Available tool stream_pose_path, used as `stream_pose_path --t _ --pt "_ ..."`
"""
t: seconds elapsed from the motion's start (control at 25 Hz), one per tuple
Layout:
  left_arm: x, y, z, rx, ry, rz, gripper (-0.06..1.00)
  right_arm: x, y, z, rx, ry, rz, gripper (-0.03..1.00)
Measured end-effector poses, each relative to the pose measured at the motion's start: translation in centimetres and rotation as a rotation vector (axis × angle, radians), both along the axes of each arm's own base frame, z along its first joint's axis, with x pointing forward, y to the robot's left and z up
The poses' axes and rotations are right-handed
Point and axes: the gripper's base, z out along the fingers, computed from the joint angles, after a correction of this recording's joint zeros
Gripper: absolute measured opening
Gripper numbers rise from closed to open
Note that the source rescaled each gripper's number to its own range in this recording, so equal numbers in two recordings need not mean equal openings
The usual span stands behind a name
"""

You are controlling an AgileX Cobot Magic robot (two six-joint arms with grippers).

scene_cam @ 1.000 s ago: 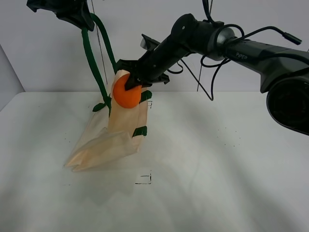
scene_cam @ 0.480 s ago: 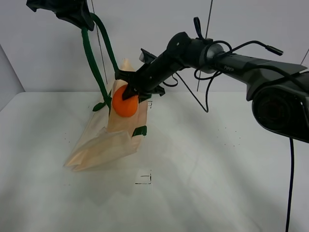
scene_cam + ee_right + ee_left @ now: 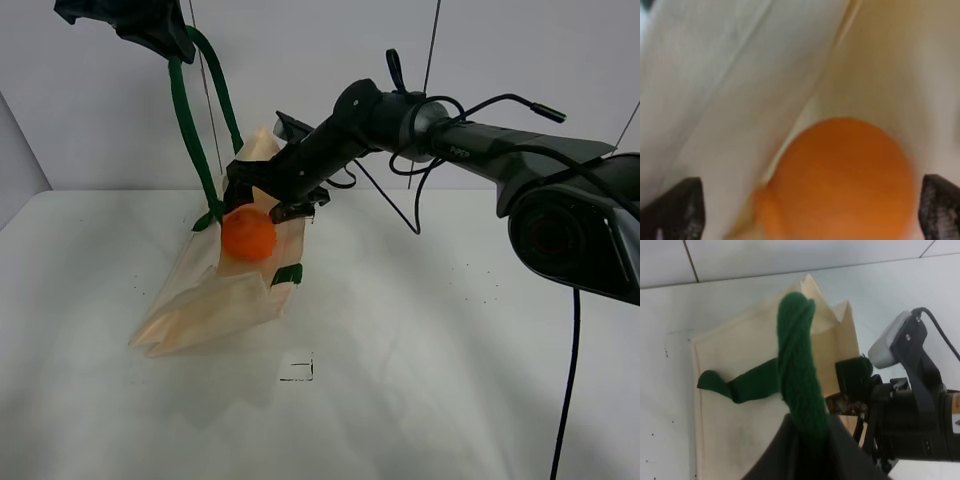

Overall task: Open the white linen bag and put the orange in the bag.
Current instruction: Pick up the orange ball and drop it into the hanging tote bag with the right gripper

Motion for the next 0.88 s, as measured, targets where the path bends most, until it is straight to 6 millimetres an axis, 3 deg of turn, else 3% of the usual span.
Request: stream_pose_path --t 0.12,0.36,0.6,0.72,0.88 --pt "0.0 0.0 0.0 -0.001 0.000 -0.001 0.00 -0.3 -0.6 0.7 -0.086 -0.023 0.026 0.98" --pt "0.0 0.0 0.0 -0.001 0.001 -0.001 0.00 -0.6 -3.8 2.9 -0.413 -0.079 -0.011 1.00" --pt "0.0 0.0 0.0 -0.002 0.000 -0.001 0.00 0.0 -6.5 2.7 -0.561 -0.040 -0.071 1.00" --pt "0.0 0.0 0.0 -0.002 0.000 -0.001 0.00 1.1 -9.1 2.6 -0.575 -0.008 -0.119 1.00" --pt "0.0 0.0 0.0 -0.002 0.000 -0.001 0.00 3.2 -15.0 2.5 -0.615 0.042 -0.221 1.00"
